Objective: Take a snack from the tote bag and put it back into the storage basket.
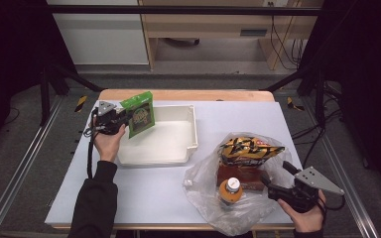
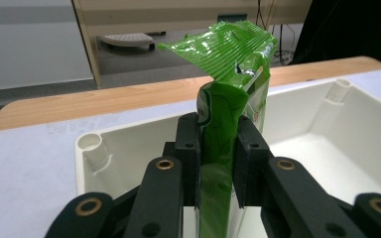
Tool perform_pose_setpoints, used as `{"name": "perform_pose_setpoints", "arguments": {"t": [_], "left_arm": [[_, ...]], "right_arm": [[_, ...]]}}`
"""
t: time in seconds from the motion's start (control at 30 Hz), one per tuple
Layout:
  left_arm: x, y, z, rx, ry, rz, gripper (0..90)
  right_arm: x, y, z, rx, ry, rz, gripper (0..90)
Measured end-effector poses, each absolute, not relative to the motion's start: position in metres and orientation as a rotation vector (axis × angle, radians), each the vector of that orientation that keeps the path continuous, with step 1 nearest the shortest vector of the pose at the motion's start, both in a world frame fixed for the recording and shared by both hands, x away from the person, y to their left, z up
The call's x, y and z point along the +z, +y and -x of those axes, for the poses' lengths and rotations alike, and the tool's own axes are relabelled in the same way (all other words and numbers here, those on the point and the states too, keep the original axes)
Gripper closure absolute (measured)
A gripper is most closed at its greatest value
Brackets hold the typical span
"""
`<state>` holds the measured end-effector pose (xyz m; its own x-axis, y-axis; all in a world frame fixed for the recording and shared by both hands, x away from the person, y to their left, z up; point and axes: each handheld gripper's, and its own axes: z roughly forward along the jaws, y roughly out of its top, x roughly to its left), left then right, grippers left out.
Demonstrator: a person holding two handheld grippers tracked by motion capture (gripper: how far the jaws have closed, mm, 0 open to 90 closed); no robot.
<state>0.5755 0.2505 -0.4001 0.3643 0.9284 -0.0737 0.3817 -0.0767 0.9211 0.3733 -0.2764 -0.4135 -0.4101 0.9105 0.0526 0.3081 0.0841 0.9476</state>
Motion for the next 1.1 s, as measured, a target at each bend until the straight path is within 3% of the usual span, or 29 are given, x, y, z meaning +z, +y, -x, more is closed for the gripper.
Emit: {"name": "perform_pose_setpoints", "arguments": {"t": [1.1], "left_arm": [[-0.427,0.224,-0.584,0.749,1.244,-1.687,71.5]], "right_arm": [[-0.418,-0.276,-0.375,1.331,1.8,-1.217,13.1]]}}
